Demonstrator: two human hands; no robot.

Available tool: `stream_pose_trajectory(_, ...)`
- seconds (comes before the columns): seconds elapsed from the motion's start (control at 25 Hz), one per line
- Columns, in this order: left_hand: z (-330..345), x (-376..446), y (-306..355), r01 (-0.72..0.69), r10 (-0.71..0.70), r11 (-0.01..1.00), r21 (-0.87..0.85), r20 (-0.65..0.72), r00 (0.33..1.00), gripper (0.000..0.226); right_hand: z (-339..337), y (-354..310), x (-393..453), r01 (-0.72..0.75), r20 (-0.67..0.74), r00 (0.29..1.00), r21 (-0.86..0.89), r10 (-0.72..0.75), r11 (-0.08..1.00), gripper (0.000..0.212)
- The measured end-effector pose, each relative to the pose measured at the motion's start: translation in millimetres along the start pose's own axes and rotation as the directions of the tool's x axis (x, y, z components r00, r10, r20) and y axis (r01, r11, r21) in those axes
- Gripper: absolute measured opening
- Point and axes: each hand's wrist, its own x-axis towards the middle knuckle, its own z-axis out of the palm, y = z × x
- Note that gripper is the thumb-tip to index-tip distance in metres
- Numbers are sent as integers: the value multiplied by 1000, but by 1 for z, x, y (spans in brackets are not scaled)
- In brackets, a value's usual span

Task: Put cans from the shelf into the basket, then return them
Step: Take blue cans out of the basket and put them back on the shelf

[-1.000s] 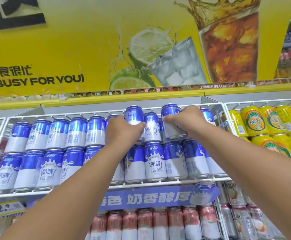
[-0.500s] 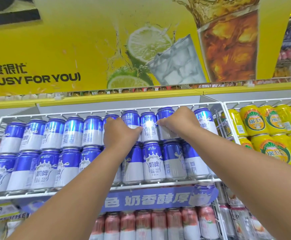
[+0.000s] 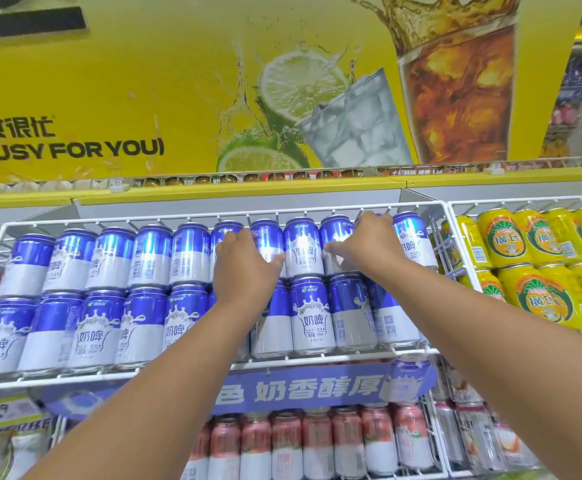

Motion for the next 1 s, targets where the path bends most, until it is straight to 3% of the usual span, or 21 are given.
stream_pose_trajectory(0.12,-6,-8,-6,-82,82,997,-1,25,996,43,5,6,-13,76,-4,997,-3,-76,997,58)
stream_pose_trajectory(0.24,-13,-16,-20,-258,255,960,108,36,966,37,12,16,-35,154,-22,988,-33,-155,987,41)
stream_pose_trajectory(0.44,-20,-37,-54,-451,426,870,198,156,891,57,28,31,-86,311,45,950,-111,-308,944,71)
stream_pose_trajectory(0.6,-34,-72,-76,-567,550,806,167,138,823,56,51,45,-133,408,45,912,-174,-407,896,80)
stream_pose_trajectory(0.8,-54,-138,-105,-577,540,775,257,206,816,66,68,70,-196,500,48,861,-258,-506,827,80)
stream_pose_trajectory(0.92,-63,-185,-127,-527,459,774,351,264,848,70,72,87,-239,544,48,823,-357,-567,760,79)
stream_pose_trajectory(1.0,-67,-218,-140,-496,390,764,414,316,865,73,78,101,-265,533,110,837,-385,-536,753,80)
